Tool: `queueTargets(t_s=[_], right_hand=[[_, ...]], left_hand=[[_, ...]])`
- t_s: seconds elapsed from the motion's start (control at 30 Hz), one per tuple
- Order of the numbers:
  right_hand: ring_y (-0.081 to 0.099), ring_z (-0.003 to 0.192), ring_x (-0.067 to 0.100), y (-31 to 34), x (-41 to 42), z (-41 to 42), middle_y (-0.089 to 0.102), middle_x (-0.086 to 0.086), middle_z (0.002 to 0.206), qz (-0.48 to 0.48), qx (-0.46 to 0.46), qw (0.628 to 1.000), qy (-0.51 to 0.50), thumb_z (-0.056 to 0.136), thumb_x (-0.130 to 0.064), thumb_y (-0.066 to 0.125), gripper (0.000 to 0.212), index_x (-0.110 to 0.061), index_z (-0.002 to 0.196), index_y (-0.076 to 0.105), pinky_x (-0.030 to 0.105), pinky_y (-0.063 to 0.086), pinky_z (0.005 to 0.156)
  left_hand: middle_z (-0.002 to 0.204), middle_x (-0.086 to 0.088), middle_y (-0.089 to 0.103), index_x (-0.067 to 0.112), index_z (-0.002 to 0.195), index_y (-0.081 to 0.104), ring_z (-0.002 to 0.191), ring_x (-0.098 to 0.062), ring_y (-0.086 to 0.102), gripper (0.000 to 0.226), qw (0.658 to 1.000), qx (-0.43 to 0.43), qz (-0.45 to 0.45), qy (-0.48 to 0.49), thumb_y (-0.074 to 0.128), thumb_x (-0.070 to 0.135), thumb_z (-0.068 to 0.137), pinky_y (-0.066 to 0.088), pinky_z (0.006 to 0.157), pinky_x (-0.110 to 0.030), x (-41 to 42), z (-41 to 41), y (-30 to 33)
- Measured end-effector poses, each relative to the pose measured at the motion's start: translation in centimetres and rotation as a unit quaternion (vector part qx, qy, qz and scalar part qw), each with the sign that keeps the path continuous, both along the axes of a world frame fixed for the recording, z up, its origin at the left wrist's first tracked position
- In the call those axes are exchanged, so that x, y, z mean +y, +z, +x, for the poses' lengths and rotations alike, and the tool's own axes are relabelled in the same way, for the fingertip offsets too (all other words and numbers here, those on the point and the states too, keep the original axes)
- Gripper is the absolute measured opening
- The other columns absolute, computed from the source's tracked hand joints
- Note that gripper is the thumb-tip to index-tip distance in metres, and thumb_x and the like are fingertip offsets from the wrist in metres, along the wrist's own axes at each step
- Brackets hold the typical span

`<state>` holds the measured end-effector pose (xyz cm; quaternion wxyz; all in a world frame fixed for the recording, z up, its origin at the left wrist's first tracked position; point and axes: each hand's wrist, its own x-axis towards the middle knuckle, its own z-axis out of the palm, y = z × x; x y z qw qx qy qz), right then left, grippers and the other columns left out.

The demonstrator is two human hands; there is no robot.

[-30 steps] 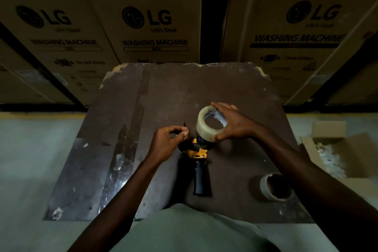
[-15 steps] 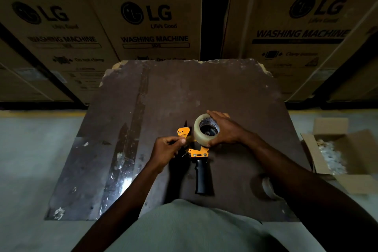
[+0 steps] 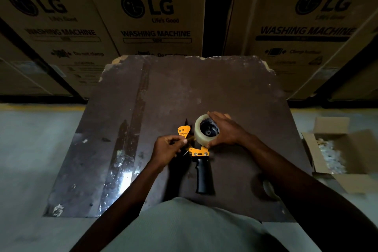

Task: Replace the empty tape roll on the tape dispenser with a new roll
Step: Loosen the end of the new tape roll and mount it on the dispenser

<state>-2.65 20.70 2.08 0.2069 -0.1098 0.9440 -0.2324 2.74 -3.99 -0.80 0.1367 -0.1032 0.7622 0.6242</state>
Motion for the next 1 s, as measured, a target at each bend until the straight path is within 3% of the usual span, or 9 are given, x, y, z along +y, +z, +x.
queueTargets(t_s=[0.17,0.3,0.37,0.47,0.53,0.7,0.77,0.87,1.0], right_hand=[[0.022,0.146,0.025,-0.5,0.1,-0.2,0.025,0.002,0.162,0.006,0.007,1.000,0.007,0.053,-0.052,0.091,0.131,-0.019,0.157,0.019,0.040,0.031,0.117],[0.023,0.146,0.027,-0.8,0.1,-0.4,0.025,0.004,0.161,0.002,0.015,1.000,0.016,0.051,-0.054,0.092,0.133,-0.019,0.157,0.019,0.040,0.032,0.117],[0.022,0.146,0.026,-1.0,0.3,-0.4,0.024,0.004,0.162,0.000,0.012,1.000,0.020,0.051,-0.055,0.091,0.133,-0.019,0.157,0.019,0.039,0.031,0.117],[0.024,0.147,0.024,-0.6,0.7,-0.4,0.026,0.005,0.162,-0.029,0.002,1.000,0.004,0.062,-0.053,0.087,0.121,-0.016,0.156,0.022,0.033,0.024,0.118],[0.040,0.139,0.020,-0.1,1.2,-0.3,0.042,0.004,0.151,-0.114,-0.024,0.990,-0.076,0.075,-0.046,0.082,0.098,-0.012,0.152,0.032,0.032,0.032,0.113],[0.063,0.089,0.019,-2.4,3.4,-0.2,0.069,0.008,0.097,-0.286,-0.156,0.910,-0.258,0.082,-0.040,0.076,0.046,-0.001,0.105,0.065,0.039,0.048,0.084],[0.065,0.091,0.012,-2.8,3.4,0.7,0.072,0.004,0.096,-0.344,-0.232,0.861,-0.294,0.090,-0.033,0.070,0.023,-0.011,0.098,0.067,0.034,0.049,0.086],[0.071,0.094,0.012,-3.3,3.2,1.4,0.076,0.005,0.099,-0.428,-0.273,0.801,-0.318,0.095,-0.023,0.064,0.017,-0.009,0.102,0.068,0.031,0.053,0.086],[0.070,0.100,0.014,-3.6,3.2,1.5,0.075,0.008,0.105,-0.440,-0.267,0.794,-0.322,0.095,-0.022,0.063,0.021,-0.005,0.107,0.068,0.033,0.053,0.091]], left_hand=[[0.092,-0.002,0.077,0.014,0.099,0.077,0.087,-0.017,0.073,0.021,0.996,0.078,-0.021,0.026,0.078,0.026,0.082,0.058,0.085,-0.034,0.2,-1.9,1.2],[0.134,0.006,0.057,0.036,0.129,0.060,0.129,-0.014,0.045,0.056,0.957,0.127,-0.216,-0.149,0.063,0.062,0.079,0.029,0.109,-0.036,1.2,-5.0,1.2],[0.147,0.003,0.049,0.046,0.136,0.048,0.141,-0.018,0.034,0.065,0.937,0.109,-0.236,-0.234,0.054,0.071,0.076,0.018,0.115,-0.040,1.6,-6.0,0.7],[0.143,0.002,0.055,0.045,0.137,0.049,0.138,-0.013,0.043,0.061,0.939,0.113,-0.173,-0.276,0.060,0.063,0.080,0.026,0.118,-0.051,1.7,-6.5,0.5],[0.137,0.002,0.061,0.032,0.138,0.052,0.131,-0.010,0.052,0.063,0.947,0.104,-0.131,-0.273,0.065,0.056,0.081,0.037,0.114,-0.048,1.5,-6.6,0.6],[0.143,-0.004,0.055,0.018,0.141,0.048,0.133,-0.014,0.050,0.056,0.968,0.029,-0.026,-0.248,0.069,0.019,0.090,0.037,0.115,-0.041,2.0,-5.9,1.5],[0.143,-0.004,0.055,0.016,0.141,0.048,0.133,-0.014,0.050,0.055,0.970,0.021,-0.010,-0.240,0.068,0.012,0.090,0.037,0.114,-0.040,2.1,-5.9,1.5],[0.137,0.002,0.061,0.022,0.141,0.051,0.128,-0.013,0.055,0.058,0.971,0.002,-0.003,-0.240,0.072,0.023,0.086,0.042,0.111,-0.043,1.9,-5.9,1.4],[0.132,0.001,0.063,0.022,0.138,0.051,0.123,-0.015,0.058,0.055,0.969,0.003,-0.003,-0.246,0.071,0.022,0.087,0.046,0.107,-0.044,2.0,-6.2,1.2]])
